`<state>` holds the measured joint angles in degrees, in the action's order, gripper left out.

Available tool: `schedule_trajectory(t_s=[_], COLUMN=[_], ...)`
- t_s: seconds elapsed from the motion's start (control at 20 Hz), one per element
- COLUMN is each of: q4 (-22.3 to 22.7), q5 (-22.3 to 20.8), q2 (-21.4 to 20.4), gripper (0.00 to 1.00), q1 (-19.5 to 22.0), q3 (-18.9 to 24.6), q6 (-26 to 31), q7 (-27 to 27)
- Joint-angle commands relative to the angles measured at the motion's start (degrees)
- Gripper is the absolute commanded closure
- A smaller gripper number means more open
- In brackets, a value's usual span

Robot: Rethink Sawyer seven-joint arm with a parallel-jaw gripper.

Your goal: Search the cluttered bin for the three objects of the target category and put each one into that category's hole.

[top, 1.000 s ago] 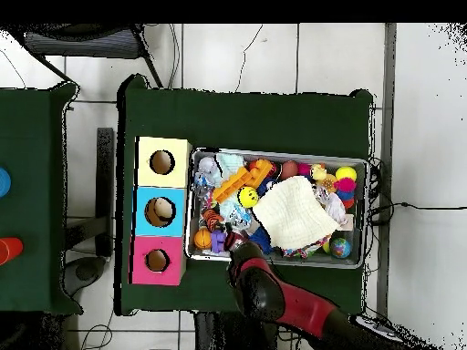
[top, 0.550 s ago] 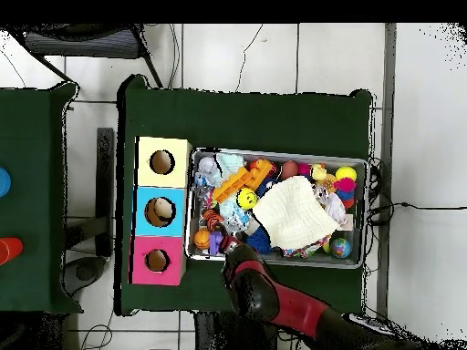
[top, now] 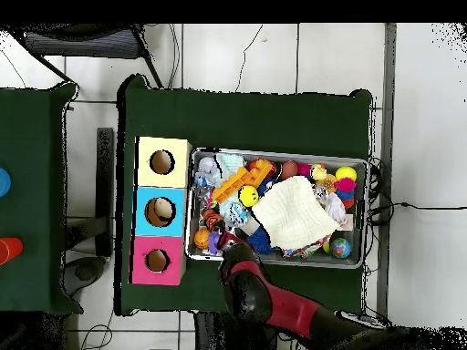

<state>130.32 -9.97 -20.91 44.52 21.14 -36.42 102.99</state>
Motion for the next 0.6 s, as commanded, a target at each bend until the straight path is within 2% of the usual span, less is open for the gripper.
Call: schedule_trajectory(t_s=[0.05, 0.6], q4=[-7.1, -9.2], q5=[0.2, -1.7], q2=[6.7, 10.6], gripper=[0.0, 0.0], q1=[-0.6, 0.7], q3=[3.7, 6.2], q6=[-1.6, -4.9], q7=[16.3, 17.4])
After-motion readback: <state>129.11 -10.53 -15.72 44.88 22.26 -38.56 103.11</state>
